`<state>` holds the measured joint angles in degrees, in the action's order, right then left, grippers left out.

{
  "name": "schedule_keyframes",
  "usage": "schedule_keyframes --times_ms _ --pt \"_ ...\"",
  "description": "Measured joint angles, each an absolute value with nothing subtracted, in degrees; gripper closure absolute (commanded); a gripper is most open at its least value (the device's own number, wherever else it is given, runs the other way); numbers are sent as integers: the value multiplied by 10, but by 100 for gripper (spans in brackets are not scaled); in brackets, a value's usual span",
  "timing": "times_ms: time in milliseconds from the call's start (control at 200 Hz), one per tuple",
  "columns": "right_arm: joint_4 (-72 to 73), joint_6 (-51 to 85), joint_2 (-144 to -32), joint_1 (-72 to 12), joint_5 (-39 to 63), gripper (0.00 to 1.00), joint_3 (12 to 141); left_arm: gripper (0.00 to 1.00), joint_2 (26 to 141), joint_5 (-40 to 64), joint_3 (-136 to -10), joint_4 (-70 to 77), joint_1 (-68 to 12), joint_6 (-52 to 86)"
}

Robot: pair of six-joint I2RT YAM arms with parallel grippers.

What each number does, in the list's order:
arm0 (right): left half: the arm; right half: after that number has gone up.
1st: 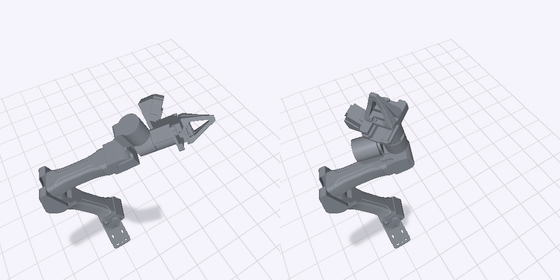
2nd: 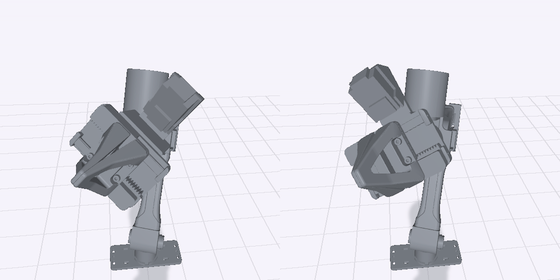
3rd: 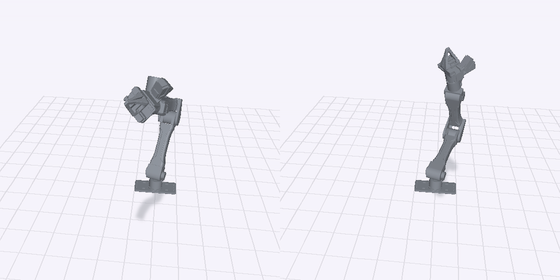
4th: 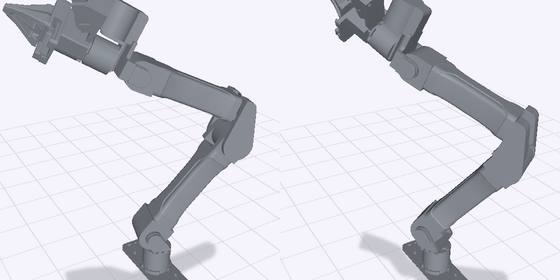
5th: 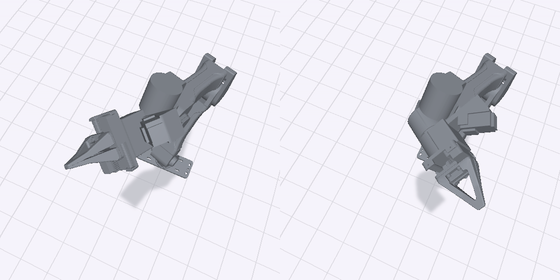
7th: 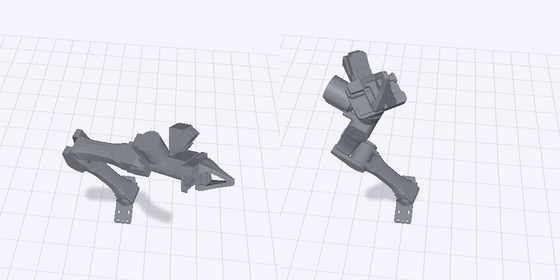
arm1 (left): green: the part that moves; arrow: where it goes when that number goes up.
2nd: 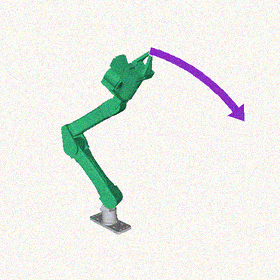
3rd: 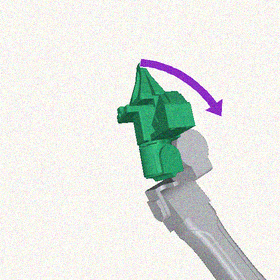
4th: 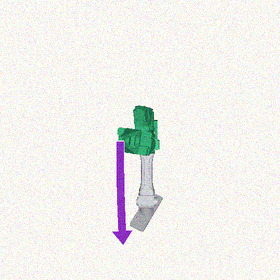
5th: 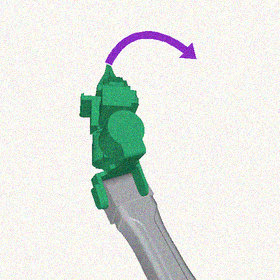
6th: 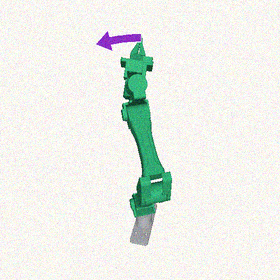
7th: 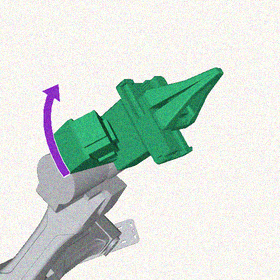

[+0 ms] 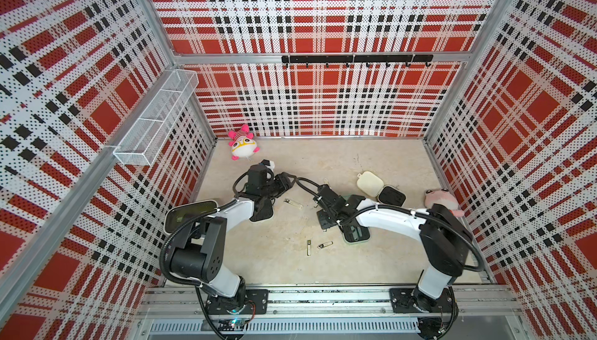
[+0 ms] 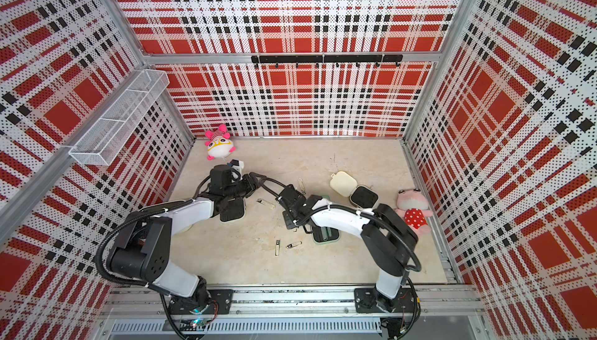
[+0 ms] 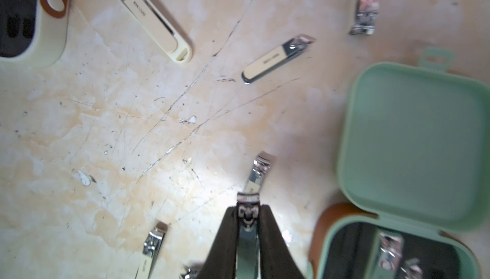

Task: Organize nail clipper sets
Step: Pick up the nail clipper from the center of the board, then place the nail clipper in the storage box.

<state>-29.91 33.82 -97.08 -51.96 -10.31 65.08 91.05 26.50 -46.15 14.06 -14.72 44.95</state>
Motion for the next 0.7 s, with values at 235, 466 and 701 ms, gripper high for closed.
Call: schedule_keyframes --times_ms 235,466,701 --pt "-301 359 -845 -452 -130 83 516 38 985 269 -536 177 -281 484" --pt "-301 370 -806 -408 -143 83 441 38 1058 283 -610 208 -368 513" --pt "-293 369 -809 -404 -147 83 430 39 1118 293 -649 226 -410 527"
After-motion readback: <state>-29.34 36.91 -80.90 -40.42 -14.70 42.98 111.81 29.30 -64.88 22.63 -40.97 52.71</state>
